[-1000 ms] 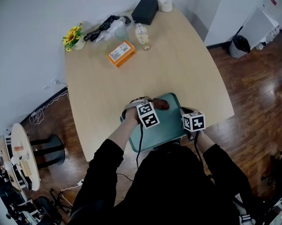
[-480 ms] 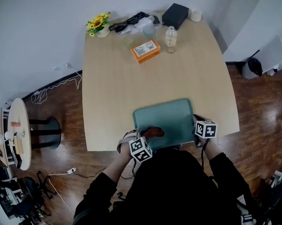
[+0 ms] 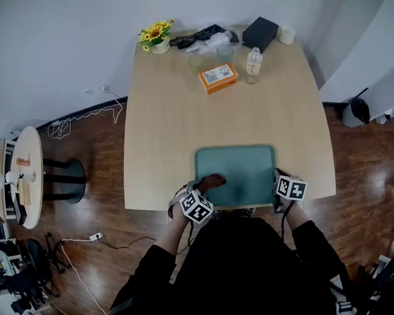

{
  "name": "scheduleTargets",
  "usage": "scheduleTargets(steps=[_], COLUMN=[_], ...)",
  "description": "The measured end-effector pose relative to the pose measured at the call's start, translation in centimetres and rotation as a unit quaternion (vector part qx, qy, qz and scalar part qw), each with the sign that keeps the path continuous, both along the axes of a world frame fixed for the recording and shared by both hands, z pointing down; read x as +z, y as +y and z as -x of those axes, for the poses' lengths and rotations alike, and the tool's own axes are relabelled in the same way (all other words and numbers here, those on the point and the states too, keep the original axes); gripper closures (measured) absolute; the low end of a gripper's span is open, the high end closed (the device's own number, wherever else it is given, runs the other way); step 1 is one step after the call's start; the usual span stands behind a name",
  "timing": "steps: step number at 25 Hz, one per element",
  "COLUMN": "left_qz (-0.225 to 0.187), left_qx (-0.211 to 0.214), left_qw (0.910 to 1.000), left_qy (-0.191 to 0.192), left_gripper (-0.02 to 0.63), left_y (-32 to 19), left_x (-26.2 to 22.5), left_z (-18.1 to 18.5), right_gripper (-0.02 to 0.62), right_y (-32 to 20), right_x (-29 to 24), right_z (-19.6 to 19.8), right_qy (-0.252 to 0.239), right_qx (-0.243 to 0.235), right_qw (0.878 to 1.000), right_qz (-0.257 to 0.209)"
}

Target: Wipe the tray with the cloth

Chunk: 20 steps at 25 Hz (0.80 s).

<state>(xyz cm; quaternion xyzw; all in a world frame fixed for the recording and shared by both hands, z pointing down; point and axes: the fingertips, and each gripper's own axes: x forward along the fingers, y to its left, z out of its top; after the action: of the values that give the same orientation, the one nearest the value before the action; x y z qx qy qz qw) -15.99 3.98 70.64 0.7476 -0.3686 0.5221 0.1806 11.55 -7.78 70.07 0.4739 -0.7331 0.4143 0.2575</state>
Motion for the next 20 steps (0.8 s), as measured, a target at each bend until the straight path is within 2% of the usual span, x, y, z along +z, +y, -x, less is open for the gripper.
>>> scheduleTargets(steps=[3,6,11,13,15,17,20], left_qz=[0.016,0.012,0.013,-0.005,-0.036,-0.074,-0.133], left_qx=[0.004,0.012,-0.035,-0.054,-0.07,-0.081,-0.094], left_qw=[0.9999,0.9999,0.9981,0.9959,0.9918,0.9854,0.973], left_qy=[0.001,-0.002,0.049,0.072,0.1,0.13,0.164], left_gripper=[0.531,0.532,0.532,0.532,0.532,0.532,0.532], left_y=[-1.5,-1.4,-1.6,-2.6,-4.0,-5.2,-6.2], left_x=[-0.1,-0.2,-1.3,-3.2,-6.4,-10.4,-16.4], left_z=[0.6,0.4,0.3,0.3,0.1,-0.3,-0.8], right_gripper=[0.583,0.583,0.578,0.577,0.568,0.58,0.594], right_y=[-0.1,-0.1,-0.2,-0.2,-0.6,-1.1,-1.6], right_x=[0.0,0.0,0.2,0.2,-1.0,-3.9,-9.4], right_z=[0.3,0.3,0.4,0.2,-0.3,-0.4,0.7], right_qy=[0.002,0.004,0.007,0.015,0.032,0.037,0.008], right_qx=[0.0,-0.003,-0.017,-0.025,-0.02,-0.01,-0.009], right_qw=[1.0,1.0,1.0,0.999,0.999,0.999,0.996], right_qz=[-0.001,0.0,0.008,0.017,0.007,-0.028,-0.085])
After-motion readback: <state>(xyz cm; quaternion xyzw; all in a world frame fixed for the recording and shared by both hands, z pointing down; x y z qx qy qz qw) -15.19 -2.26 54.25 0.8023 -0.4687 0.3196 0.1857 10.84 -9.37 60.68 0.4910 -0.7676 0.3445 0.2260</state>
